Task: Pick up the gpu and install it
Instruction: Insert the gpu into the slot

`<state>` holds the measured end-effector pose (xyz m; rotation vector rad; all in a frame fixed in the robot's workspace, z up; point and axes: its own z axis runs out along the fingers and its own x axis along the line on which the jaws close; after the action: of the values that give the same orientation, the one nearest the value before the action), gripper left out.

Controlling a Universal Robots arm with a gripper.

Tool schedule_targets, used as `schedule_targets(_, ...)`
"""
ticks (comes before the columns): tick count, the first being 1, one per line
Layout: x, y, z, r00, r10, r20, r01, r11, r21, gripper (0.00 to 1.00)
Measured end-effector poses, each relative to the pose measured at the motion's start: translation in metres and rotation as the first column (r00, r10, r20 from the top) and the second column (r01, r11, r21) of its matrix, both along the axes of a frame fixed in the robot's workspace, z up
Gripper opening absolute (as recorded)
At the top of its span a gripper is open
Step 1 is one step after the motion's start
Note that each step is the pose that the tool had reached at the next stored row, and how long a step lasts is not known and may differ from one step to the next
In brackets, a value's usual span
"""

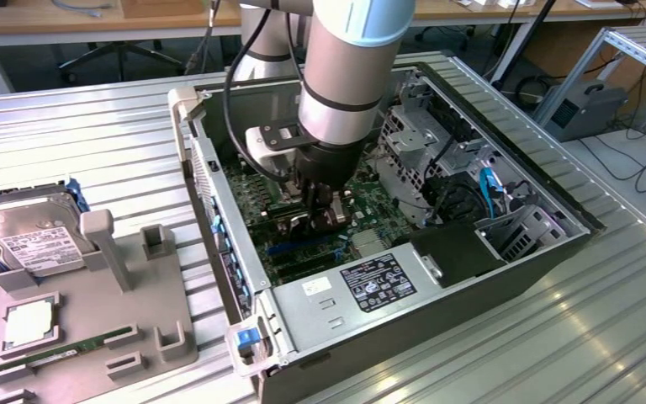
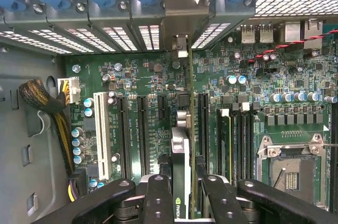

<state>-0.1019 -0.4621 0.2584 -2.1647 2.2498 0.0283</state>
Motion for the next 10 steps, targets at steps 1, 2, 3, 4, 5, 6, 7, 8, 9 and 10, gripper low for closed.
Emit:
schedule_targets(1,0.0,0.0,0.0,1.0,0.0,0.0,0.0,1.0,0.0,0.27)
schedule_targets(2,0.0,0.0,0.0005,1.0,0.0,-0.0001,0.0,1.0,-0.0002,0.27)
schedule_targets(3,0.0,0.0,0.0005,1.0,0.0,0.0001,0.0,1.0,0.0002,0.27)
schedule_targets(4,-0.0003,0.0,0.0007,1.0,0.0,0.0001,0.0,1.0,0.0001,0.27)
schedule_targets(5,-0.0003,0.0,0.0007,1.0,0.0,0.0001,0.0,1.0,0.0001,0.27)
schedule_targets(6,-0.0003,0.0,0.0007,1.0,0.0,0.0001,0.0,1.0,0.0001,0.27)
schedule_targets(7,-0.0004,0.0,0.0007,1.0,0.0,0.0001,0.0,1.0,0.0001,0.27)
schedule_targets(8,-0.0003,0.0,0.0007,1.0,0.0,0.0001,0.0,1.0,0.0001,0.27)
schedule_targets(9,-0.0004,0.0,0.0007,1.0,0.0,0.0,0.0,1.0,0.0,0.27)
schedule_targets(10,-0.0004,0.0,0.0007,1.0,0.0,0.0001,0.0,1.0,0.0001,0.27)
